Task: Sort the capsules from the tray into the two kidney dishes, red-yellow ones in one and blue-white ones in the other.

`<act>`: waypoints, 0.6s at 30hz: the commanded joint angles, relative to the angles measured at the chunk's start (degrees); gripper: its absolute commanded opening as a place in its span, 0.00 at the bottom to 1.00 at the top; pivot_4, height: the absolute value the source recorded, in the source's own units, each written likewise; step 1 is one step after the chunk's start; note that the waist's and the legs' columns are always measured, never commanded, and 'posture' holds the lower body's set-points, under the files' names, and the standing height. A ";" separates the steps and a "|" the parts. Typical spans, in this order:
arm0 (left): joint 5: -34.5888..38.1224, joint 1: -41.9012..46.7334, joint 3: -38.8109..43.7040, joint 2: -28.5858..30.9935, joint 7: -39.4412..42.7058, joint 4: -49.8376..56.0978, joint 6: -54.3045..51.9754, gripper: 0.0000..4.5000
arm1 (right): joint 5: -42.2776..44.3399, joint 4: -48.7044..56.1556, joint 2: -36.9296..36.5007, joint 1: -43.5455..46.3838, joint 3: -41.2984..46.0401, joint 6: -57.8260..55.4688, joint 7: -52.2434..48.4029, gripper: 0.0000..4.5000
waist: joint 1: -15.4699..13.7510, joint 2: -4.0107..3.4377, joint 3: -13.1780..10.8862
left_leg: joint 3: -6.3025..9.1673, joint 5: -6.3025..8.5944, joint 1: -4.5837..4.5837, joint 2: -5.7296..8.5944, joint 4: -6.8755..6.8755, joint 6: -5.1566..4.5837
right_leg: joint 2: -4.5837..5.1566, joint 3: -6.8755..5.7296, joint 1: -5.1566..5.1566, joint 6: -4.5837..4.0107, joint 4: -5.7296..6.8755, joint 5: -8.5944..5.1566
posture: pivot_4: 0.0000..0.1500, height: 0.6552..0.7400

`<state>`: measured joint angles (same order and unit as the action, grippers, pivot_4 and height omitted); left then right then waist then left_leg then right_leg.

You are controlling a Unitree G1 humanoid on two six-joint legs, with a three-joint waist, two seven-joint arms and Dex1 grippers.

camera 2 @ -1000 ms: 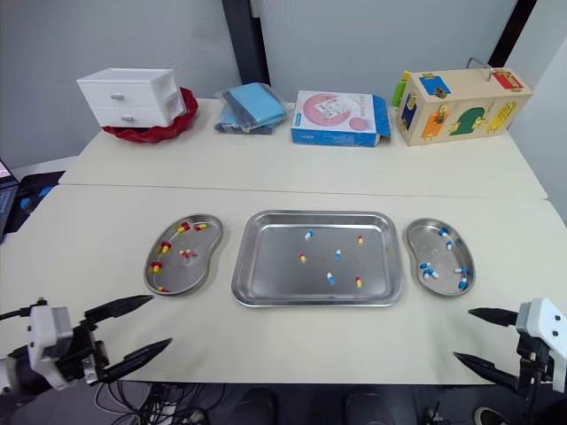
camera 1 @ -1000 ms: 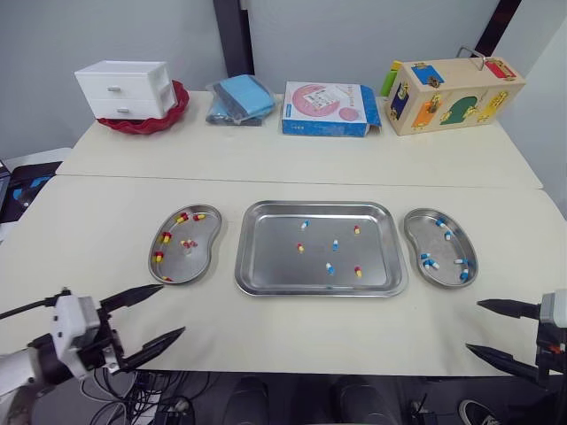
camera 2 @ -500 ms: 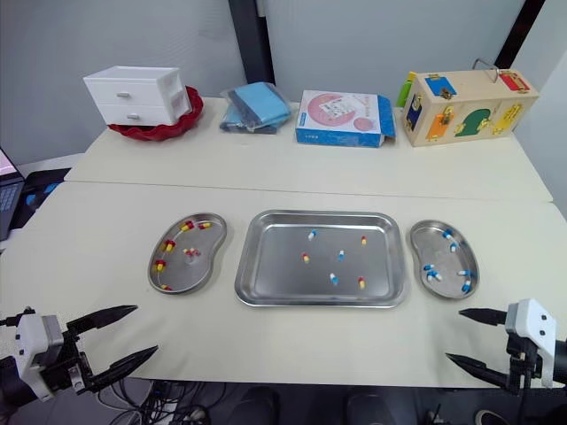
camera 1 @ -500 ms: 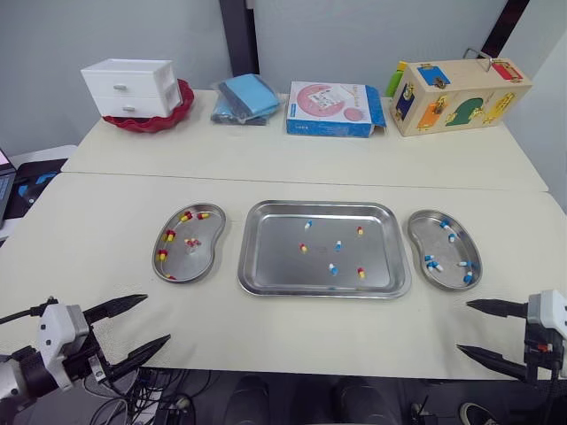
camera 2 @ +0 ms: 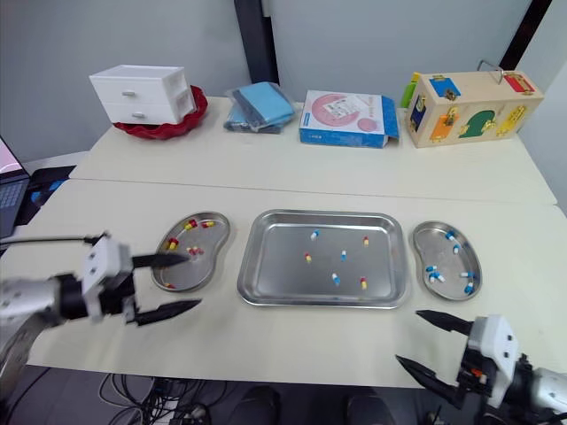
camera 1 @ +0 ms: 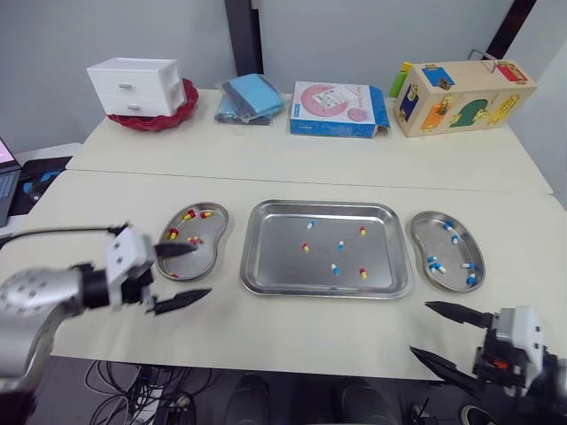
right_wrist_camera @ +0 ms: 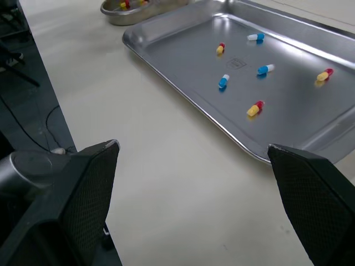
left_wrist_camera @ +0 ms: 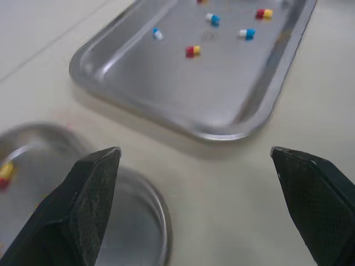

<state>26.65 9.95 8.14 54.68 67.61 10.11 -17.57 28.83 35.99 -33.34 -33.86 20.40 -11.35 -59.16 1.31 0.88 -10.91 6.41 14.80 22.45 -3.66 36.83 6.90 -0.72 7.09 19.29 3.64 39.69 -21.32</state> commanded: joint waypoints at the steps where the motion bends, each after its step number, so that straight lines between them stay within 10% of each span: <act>1: -2.45 7.52 -6.82 -1.93 1.53 -2.09 -1.80 1.00 | -0.92 3.07 1.05 -2.02 0.24 1.67 3.10 1.00 | 0.28 -0.04 0.02 | -0.02 0.00 0.00 0.02 0.00 0.00 | 0.01 0.01 -0.01 0.00 0.00 0.00 | 1.00 1.00; 18: -16.66 19.83 -24.93 -19.51 -15.93 0.08 -16.17 1.00 | -4.86 5.30 5.83 -6.65 -4.51 5.05 11.79 1.00 | 0.37 -0.05 0.01 | -0.01 0.00 0.01 0.01 0.07 0.00 | -0.01 0.03 0.03 -0.04 0.21 -0.02 | 1.00 1.00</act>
<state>11.84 28.38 -16.16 36.13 54.21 9.01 -33.35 23.83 39.83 -27.91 -40.01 16.37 -7.68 -48.06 1.68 0.83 -10.89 6.41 14.80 22.46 -3.64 36.89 6.90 -0.73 7.12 19.31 3.61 39.90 -21.33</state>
